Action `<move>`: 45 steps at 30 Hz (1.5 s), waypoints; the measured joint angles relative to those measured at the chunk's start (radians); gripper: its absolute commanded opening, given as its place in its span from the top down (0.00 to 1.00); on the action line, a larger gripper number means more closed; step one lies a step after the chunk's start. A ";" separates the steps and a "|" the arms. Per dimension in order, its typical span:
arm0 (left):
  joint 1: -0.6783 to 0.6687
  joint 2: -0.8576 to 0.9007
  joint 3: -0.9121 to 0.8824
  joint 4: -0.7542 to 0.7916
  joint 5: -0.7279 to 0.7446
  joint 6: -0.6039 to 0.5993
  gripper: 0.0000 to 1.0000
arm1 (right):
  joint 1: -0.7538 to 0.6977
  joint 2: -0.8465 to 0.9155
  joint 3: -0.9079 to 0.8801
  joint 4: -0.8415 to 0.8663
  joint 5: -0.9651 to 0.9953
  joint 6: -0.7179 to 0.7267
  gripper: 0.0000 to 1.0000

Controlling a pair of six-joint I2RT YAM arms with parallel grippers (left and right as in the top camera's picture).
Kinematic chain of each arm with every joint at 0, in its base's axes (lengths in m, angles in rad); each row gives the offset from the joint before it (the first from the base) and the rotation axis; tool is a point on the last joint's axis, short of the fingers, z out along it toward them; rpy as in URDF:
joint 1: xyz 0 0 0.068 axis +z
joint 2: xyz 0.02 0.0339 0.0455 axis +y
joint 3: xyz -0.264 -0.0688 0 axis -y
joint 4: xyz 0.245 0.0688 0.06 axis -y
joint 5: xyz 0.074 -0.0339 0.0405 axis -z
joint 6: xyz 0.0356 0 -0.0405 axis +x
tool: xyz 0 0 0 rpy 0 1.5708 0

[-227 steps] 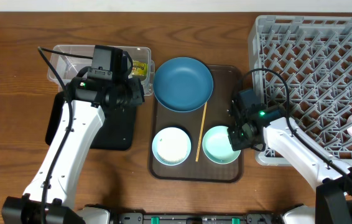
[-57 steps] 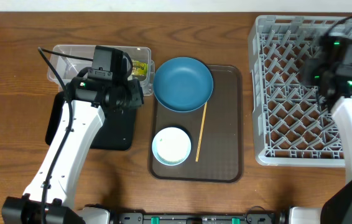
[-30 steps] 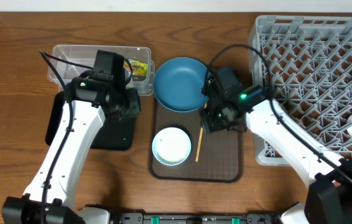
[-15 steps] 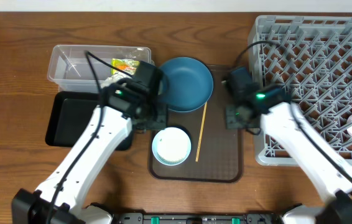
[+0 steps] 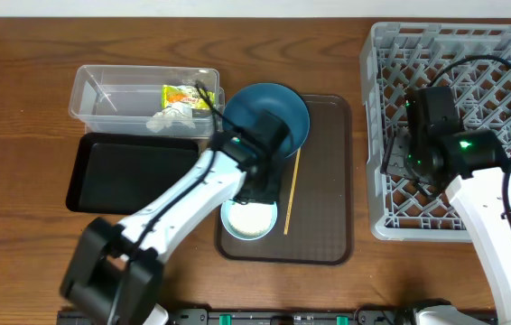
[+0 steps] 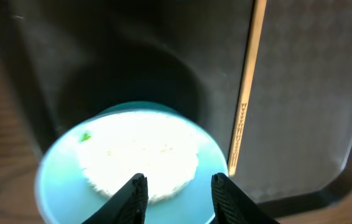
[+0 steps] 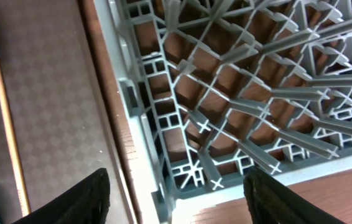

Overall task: Sort waste into correct bins and load items into the dishwasher rack
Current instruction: 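Reach the left gripper to the pale blue rice bowl and grasp its rim, then carry the rice bowl with the left gripper over the black tray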

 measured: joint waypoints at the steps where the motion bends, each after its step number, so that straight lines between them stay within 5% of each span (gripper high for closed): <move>1: -0.011 0.021 0.000 0.014 0.000 -0.007 0.63 | 0.000 0.000 0.000 0.000 0.000 -0.002 0.31; 8: -0.063 0.111 0.000 0.063 0.000 -0.026 0.64 | 0.000 0.000 0.000 -0.001 -0.003 -0.008 0.31; 20: -0.079 0.144 0.000 0.066 0.000 -0.039 0.93 | 0.000 0.000 0.000 -0.002 -0.004 -0.013 0.29; 45: -0.043 0.003 0.027 -0.119 -0.072 -0.010 0.94 | 0.000 0.000 0.000 -0.003 -0.004 -0.020 0.28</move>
